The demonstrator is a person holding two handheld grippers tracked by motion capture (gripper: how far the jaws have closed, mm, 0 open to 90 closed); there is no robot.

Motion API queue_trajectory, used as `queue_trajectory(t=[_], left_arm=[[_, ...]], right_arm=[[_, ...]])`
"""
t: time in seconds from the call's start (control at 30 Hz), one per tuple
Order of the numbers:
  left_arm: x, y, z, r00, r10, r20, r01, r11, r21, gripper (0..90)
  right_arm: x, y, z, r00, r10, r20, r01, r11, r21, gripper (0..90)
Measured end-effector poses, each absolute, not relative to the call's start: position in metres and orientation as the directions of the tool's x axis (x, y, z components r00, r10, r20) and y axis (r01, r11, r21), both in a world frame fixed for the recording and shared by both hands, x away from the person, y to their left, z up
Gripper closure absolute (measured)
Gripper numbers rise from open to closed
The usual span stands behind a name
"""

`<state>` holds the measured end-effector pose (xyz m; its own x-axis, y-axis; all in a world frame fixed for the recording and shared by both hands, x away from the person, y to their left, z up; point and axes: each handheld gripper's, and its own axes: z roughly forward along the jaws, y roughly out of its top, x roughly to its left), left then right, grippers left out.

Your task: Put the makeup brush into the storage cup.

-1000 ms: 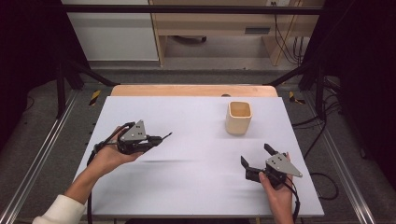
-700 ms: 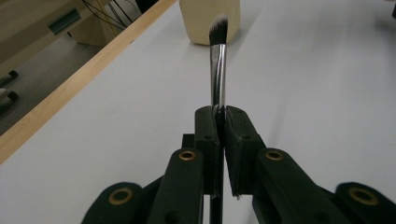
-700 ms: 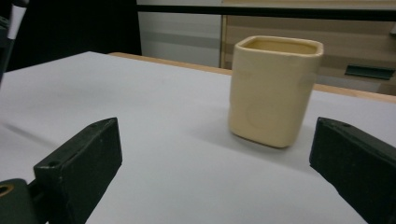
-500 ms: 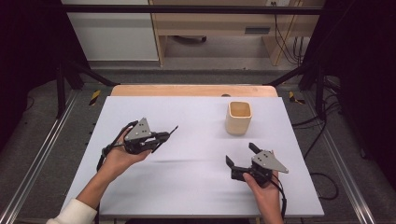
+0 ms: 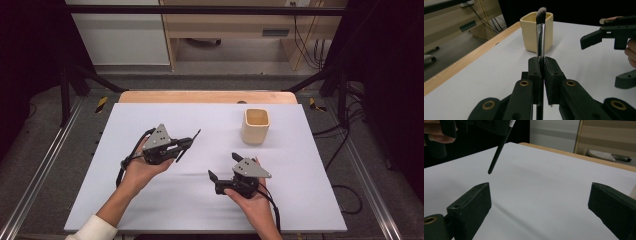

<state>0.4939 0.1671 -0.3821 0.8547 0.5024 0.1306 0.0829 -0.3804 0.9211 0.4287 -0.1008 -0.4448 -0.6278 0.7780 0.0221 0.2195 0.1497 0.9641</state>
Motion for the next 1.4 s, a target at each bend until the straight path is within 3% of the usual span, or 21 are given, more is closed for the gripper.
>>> queue_trajectory(t=[0.57,1.4], left_arm=[[0.492,0.135,-0.378,0.862,0.496,0.1,0.08,-0.327,0.942,84.2],[0.481,0.103,-0.388,0.886,0.456,0.079,0.067,-0.296,0.953,84.2]], right_arm=[[0.436,-0.097,-0.439,-0.628,0.775,0.068,0.226,0.099,0.969,11.7],[0.443,-0.086,-0.443,-0.635,0.759,0.143,0.246,0.024,0.969,43.8]])
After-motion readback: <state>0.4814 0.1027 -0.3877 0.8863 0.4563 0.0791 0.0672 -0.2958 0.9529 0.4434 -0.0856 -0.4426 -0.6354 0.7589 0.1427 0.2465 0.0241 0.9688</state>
